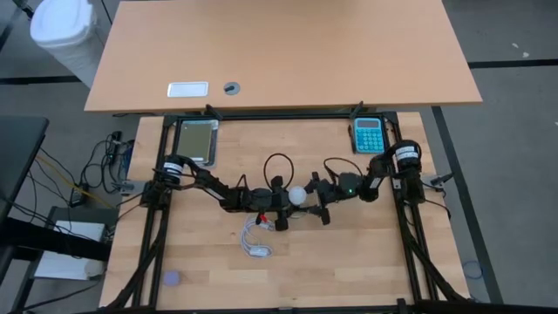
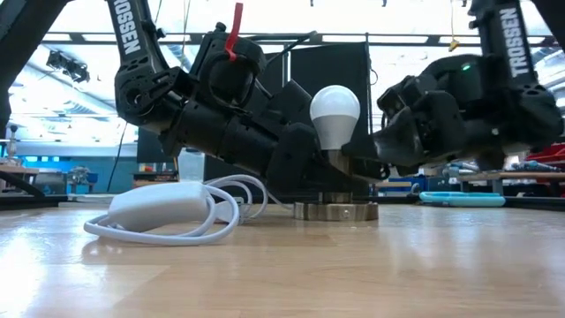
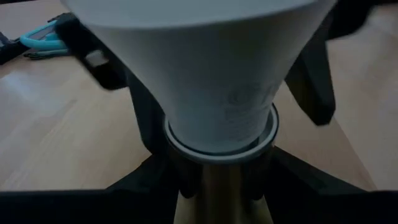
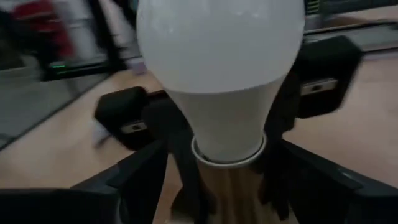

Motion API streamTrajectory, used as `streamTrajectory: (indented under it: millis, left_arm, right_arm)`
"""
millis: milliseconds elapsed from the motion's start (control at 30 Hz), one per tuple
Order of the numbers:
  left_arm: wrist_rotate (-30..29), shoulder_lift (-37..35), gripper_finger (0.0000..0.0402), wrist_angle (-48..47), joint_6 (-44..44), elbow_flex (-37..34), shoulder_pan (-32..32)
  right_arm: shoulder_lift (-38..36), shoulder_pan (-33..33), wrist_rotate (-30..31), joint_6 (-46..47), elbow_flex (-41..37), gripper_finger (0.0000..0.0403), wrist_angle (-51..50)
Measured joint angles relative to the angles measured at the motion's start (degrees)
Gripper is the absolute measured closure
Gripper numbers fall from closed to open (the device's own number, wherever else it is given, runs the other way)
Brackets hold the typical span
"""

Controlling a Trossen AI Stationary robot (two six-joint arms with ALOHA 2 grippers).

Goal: Screw lightbulb
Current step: Remove the white lightbulb from the silver lamp

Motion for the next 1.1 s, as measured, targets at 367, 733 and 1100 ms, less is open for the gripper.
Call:
streamTrajectory:
  millis: [367, 733, 1100]
  left_arm:
    - [-1.6, 0.0, 0.0214, 0.1, -0.4, 0.0, 0.0]
    - [-2.6, 0.1, 0.0213, 0.4, -1.2, 0.0, 0.0]
    - [-3.1, 0.1, 0.0213, 0.5, -1.5, 0.0, 0.1]
  right_arm:
    - [-0.1, 20.1, 47.3, 0.7, 3.4, 0.0135, 0.0]
    - [0.2, 20.6, 58.1, 3.0, 10.8, 0.0172, -11.2]
    - [0.2, 19.5, 59.6, 2.8, 11.1, 0.0175, -11.2]
